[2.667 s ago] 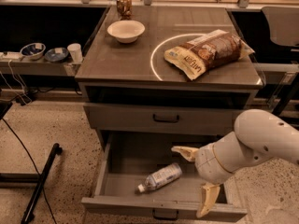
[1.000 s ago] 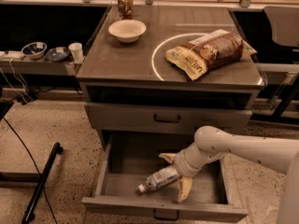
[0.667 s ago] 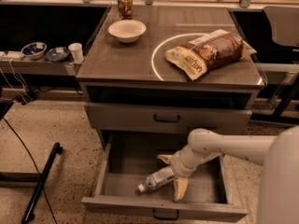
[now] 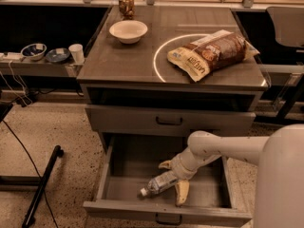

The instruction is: Pick blue plastic bottle from middle drawer and place on counter

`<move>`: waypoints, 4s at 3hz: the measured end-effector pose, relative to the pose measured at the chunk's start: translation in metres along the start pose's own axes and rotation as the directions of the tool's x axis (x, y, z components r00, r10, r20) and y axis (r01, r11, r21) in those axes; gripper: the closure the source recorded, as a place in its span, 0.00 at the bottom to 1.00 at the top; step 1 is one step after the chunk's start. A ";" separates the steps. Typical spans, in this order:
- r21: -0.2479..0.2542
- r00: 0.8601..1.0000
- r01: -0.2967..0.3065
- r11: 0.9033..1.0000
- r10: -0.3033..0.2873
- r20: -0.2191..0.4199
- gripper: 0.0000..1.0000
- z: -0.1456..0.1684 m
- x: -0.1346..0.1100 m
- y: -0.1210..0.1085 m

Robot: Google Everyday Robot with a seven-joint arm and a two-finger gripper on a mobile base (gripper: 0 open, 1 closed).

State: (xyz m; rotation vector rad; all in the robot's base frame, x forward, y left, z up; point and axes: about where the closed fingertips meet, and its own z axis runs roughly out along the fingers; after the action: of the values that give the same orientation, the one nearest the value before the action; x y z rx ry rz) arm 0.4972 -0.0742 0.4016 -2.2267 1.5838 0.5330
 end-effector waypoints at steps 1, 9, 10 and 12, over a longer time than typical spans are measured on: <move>0.000 1.000 0.000 1.000 0.000 0.000 0.32 -0.004 -0.003 0.000; 0.040 0.995 -0.029 0.999 0.032 -0.094 0.00 -0.016 0.008 -0.012; 0.005 0.995 -0.027 1.000 0.028 -0.099 0.19 0.014 0.019 -0.019; -0.016 0.999 -0.006 1.000 0.006 -0.052 0.65 0.040 0.019 -0.016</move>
Offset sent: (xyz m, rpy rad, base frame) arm -0.0004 0.0001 0.0045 0.0000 0.0000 0.0000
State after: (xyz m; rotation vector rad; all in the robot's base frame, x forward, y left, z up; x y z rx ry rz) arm 0.5139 -0.0655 0.3588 -2.2662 1.6179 0.4953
